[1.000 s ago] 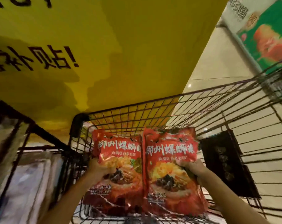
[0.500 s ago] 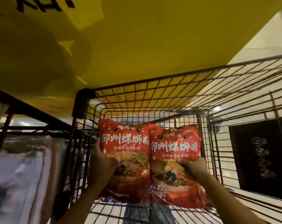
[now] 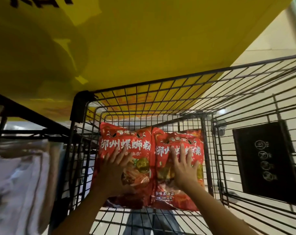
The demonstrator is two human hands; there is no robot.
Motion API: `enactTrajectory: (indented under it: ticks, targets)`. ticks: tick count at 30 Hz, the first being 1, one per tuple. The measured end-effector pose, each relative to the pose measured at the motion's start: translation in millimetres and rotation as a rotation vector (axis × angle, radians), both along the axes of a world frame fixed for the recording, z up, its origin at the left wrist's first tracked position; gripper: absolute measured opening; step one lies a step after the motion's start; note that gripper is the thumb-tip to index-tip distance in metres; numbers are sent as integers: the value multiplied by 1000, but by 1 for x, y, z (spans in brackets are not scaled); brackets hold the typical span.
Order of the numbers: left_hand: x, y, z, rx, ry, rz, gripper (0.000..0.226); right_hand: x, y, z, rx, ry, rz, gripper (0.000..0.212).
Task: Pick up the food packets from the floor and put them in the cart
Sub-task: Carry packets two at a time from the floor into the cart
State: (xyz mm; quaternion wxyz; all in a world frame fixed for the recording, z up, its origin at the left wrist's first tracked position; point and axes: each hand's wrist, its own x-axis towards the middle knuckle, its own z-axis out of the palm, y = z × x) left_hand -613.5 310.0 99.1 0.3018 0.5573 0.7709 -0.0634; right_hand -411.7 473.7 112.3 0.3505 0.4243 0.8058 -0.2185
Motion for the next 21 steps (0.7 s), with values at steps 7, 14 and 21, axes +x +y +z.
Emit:
enactTrajectory:
  ticks: [7, 14, 21]
  targets:
    - [5, 33, 55, 63, 81, 70, 119, 6, 23, 33, 17, 101, 79, 108]
    - [34, 101, 146, 169, 174, 11, 90, 19, 50, 118, 234, 391, -42, 71]
    - [91, 147, 242, 396, 146, -184, 84, 69, 53, 229, 505, 495, -144, 54]
